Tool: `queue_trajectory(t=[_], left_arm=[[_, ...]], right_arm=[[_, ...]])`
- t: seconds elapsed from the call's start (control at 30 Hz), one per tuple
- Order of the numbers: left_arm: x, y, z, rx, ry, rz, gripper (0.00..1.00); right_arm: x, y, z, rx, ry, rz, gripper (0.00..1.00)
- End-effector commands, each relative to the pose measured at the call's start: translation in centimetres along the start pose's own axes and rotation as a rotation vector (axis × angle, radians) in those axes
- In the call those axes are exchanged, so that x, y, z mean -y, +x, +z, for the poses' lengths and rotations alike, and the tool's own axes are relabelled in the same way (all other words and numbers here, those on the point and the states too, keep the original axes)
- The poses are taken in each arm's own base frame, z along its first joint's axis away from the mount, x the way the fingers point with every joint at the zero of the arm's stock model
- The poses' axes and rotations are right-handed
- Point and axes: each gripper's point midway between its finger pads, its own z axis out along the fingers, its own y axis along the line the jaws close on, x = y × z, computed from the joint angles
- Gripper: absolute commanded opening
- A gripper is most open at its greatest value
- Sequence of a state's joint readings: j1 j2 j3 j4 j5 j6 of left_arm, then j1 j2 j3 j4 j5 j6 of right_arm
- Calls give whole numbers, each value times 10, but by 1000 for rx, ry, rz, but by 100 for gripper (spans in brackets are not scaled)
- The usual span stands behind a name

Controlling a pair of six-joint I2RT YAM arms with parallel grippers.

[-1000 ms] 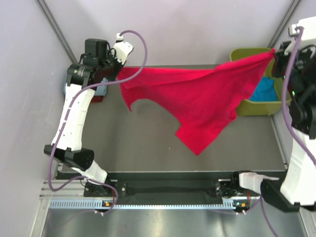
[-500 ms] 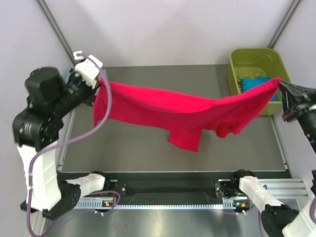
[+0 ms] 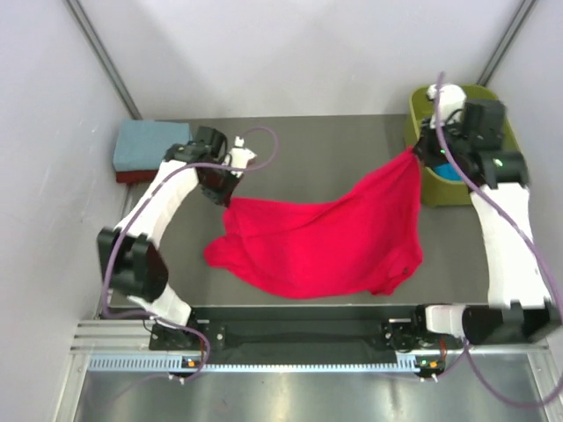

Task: Fold and stack the t-shirts
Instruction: Flatten the tshirt out

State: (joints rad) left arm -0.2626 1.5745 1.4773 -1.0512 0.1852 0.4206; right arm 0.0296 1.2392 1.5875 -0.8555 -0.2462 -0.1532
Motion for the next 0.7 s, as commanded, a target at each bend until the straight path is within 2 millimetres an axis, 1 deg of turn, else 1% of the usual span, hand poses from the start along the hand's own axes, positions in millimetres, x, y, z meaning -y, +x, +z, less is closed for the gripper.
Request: queue_trajectory(t=[0.0,0.03,0.07,0.1,0.13,0.17,0.2,0.23,0.27,0.3,0.33,0.37,0.4,0.43,0.47,0.5,0.53,0.57,0.6,0.63,0.67], left_arm=[[-7,-26,37,29,59,-2,0],[-9,-27,50,3,70,-17,0],[-15,-37,56,0,72,-27,0],[-18,-32,83,-61,99,-57,0],[-26,-48,87,-41,89,-74,0],[-29,-51,96,-54,90,-95,8],[-32,-48,116,-94,102,-126,16],[-35,-52,120,-96,98,-159,31],[-42,-65,119,-67,82,-173,38],[-46,-67,121,-60,81,-193,43],[-46,-68,118,-52,79,-209,47],[-45,-67,116,-50,79,-220,48],[-41,-69,103,-28,92,-230,48],[-33,-57,103,-51,118,-257,49],[-28,-52,98,-60,130,-273,50],[-23,-50,85,-42,137,-285,52],[-12,-32,87,-86,164,-327,52],[-6,-24,84,-97,179,-350,52],[-2,-21,74,-87,188,-376,52],[8,-6,76,-122,216,-423,52],[12,-1,73,-124,222,-438,51]], right_arm=[[5,-1,43,-12,-37,35,0],[6,2,54,-33,-42,34,0],[10,5,64,-55,-31,26,0],[12,9,84,-96,-39,24,0],[15,10,93,-113,-40,12,0],[17,10,102,-125,-35,4,0],[19,9,118,-143,-38,-2,0],[20,8,126,-150,-37,-5,0],[21,7,132,-155,-36,-8,0],[23,4,143,-153,-36,-7,0],[23,2,147,-150,-39,-6,0],[22,0,150,-150,-43,1,0],[23,-4,155,-140,-45,-2,0],[22,-7,156,-133,-47,0,0],[21,-9,157,-127,-53,0,0],[20,-13,157,-120,-56,2,0],[18,-16,156,-113,-60,8,0],[16,-17,156,-109,-68,12,0],[14,-20,154,-102,-71,10,0],[13,-19,154,-103,-74,16,0],[11,-20,153,-100,-76,15,0]])
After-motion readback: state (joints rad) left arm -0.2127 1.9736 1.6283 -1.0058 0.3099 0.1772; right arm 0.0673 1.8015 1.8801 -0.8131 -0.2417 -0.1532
